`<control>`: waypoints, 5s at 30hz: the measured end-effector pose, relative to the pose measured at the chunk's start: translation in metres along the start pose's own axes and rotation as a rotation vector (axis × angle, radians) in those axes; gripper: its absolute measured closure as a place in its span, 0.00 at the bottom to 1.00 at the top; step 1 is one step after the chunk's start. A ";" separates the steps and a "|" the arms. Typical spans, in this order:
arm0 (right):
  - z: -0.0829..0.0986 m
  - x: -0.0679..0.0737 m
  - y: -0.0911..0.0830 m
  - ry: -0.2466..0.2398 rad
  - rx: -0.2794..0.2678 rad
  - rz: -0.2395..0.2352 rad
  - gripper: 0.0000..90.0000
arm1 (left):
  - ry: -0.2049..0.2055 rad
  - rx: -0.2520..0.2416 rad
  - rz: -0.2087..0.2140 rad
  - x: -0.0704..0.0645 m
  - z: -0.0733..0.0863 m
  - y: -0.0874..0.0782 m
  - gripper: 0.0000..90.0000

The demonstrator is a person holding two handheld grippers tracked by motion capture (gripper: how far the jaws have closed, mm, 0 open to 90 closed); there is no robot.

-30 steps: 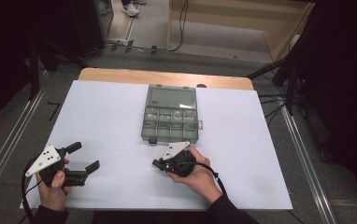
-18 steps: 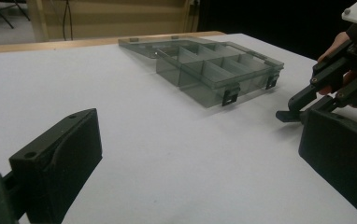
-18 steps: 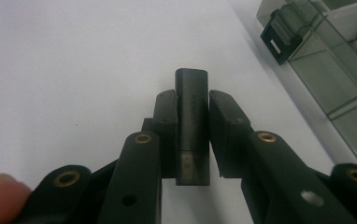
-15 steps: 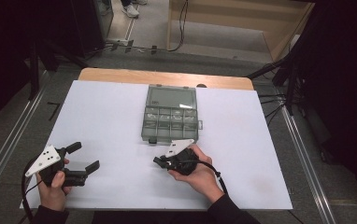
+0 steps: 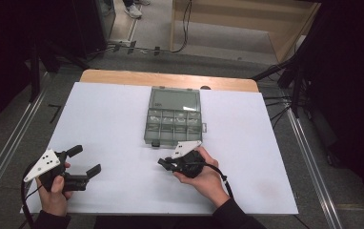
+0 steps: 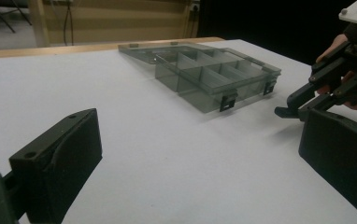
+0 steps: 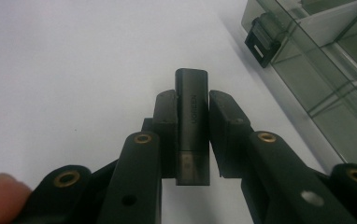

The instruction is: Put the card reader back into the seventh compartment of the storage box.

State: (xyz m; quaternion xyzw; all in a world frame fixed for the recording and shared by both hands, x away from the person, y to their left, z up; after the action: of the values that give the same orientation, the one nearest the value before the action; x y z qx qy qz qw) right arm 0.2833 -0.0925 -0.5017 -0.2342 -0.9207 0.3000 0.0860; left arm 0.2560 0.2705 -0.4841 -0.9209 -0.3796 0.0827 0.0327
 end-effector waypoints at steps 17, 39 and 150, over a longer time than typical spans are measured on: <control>-0.006 -0.010 -0.011 0.034 -0.022 0.026 0.80 | 0.021 0.013 0.005 -0.002 0.002 0.001 0.00; -0.018 -0.025 -0.025 0.065 -0.061 0.061 0.80 | 0.019 0.009 0.006 -0.002 0.002 0.001 0.00; -0.025 -0.090 -0.013 0.301 -0.064 0.237 0.80 | 0.020 0.008 0.009 -0.001 0.002 0.001 0.00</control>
State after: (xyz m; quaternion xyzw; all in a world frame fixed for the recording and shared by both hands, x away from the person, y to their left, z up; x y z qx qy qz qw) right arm 0.3640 -0.1327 -0.4755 -0.3857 -0.8725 0.2404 0.1794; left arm 0.2554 0.2691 -0.4858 -0.9231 -0.3750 0.0751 0.0397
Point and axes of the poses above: each handheld gripper's, and its own axes: y roughly forward along the jaws, z roughly out of its underside, x roughly to its left, the point moved 2 cm from there along y, roughly forward along the jaws, and after that the axes turned 9 degrees about -x, right-handed, at the moved point
